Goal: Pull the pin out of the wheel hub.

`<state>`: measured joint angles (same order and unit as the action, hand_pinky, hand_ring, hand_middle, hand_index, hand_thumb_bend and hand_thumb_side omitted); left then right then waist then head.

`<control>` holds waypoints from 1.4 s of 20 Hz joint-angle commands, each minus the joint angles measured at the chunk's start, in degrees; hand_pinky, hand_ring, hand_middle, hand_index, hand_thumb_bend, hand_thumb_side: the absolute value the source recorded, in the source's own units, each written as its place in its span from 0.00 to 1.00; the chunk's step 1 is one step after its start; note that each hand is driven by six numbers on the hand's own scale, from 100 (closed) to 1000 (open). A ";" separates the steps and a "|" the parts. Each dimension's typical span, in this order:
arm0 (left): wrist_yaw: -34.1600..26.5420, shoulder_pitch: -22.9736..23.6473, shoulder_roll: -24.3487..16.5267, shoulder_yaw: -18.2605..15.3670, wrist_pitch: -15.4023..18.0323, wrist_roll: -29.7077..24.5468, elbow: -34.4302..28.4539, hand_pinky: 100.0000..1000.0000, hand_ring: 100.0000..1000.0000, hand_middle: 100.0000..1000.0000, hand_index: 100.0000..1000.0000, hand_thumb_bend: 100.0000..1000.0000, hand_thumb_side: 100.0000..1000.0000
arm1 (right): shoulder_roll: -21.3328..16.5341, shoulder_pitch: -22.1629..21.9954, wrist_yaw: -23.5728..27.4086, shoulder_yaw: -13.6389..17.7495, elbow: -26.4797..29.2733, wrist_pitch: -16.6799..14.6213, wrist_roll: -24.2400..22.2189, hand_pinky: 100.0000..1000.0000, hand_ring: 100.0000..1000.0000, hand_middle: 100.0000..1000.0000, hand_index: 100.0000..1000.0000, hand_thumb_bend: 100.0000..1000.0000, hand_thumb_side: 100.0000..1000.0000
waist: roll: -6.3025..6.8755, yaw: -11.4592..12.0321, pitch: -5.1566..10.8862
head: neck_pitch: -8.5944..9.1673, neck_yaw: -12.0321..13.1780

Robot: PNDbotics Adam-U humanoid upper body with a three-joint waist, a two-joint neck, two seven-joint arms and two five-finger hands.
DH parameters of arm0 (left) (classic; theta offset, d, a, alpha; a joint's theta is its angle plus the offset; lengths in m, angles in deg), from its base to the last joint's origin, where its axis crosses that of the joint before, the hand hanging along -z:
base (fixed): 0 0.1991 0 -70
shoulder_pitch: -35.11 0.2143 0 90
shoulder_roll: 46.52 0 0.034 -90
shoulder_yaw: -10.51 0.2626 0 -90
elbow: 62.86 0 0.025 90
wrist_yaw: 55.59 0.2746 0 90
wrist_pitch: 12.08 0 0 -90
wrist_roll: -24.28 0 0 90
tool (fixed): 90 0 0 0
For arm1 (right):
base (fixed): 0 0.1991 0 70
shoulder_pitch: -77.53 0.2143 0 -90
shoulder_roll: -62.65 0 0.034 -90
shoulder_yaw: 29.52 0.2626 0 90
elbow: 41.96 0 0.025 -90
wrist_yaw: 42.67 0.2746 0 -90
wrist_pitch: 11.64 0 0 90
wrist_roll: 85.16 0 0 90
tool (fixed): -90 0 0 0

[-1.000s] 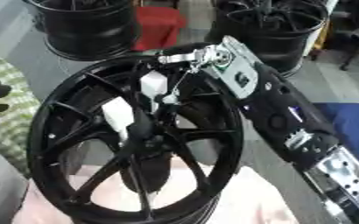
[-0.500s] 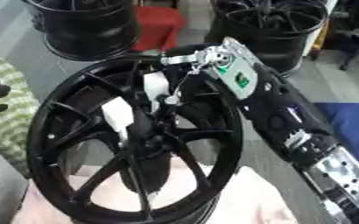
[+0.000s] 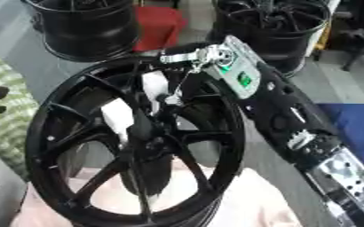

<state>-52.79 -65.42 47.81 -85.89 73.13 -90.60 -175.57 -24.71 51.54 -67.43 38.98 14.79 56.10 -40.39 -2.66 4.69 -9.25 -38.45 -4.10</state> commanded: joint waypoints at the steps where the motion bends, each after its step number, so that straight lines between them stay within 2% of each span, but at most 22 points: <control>1: -0.25 -0.53 -0.67 0.02 0.05 -0.16 -1.01 0.89 0.94 0.81 0.90 0.33 0.50 | -0.81 1.92 1.17 1.01 1.50 -3.37 -2.53 0.45 0.43 0.24 0.47 0.00 0.10 | 0.25 0.02 0.89 | 0.21 -0.33; 8: -0.29 -0.39 -0.72 0.00 -0.06 -0.23 -0.94 0.89 0.94 0.81 0.90 0.33 0.50 | -1.50 2.99 3.06 2.27 2.42 -1.94 -0.45 0.43 0.42 0.21 0.44 0.00 0.11 | 0.09 -0.03 1.14 | -0.24 -0.52; 21: -0.23 0.26 -1.11 -0.14 -0.39 -0.24 -0.78 0.89 0.95 0.81 0.90 0.33 0.50 | -6.71 5.97 9.12 6.99 4.79 2.42 3.99 0.41 0.41 0.20 0.44 0.00 0.14 | -0.63 -1.05 2.01 | -1.52 -0.28; 27: -0.03 0.92 -1.38 -0.51 -0.48 0.14 -0.60 0.89 0.95 0.81 0.90 0.33 0.50 | -11.75 4.04 12.55 8.16 8.21 3.15 5.51 0.42 0.42 0.21 0.44 0.00 0.15 | -0.78 -2.20 2.71 | -2.08 0.36; 28: 0.00 1.03 -1.45 -0.58 -0.49 0.23 -0.59 0.89 0.95 0.81 0.90 0.33 0.50 | -13.26 3.14 13.40 8.44 9.30 3.32 5.90 0.42 0.43 0.21 0.45 0.00 0.12 | -0.82 -2.46 2.83 | -2.17 0.53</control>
<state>-52.81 -64.12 47.77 -85.95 72.66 -90.59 -175.52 -34.83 53.67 -55.33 46.42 22.16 59.28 -35.07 -3.69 2.20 -7.75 -40.26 -3.84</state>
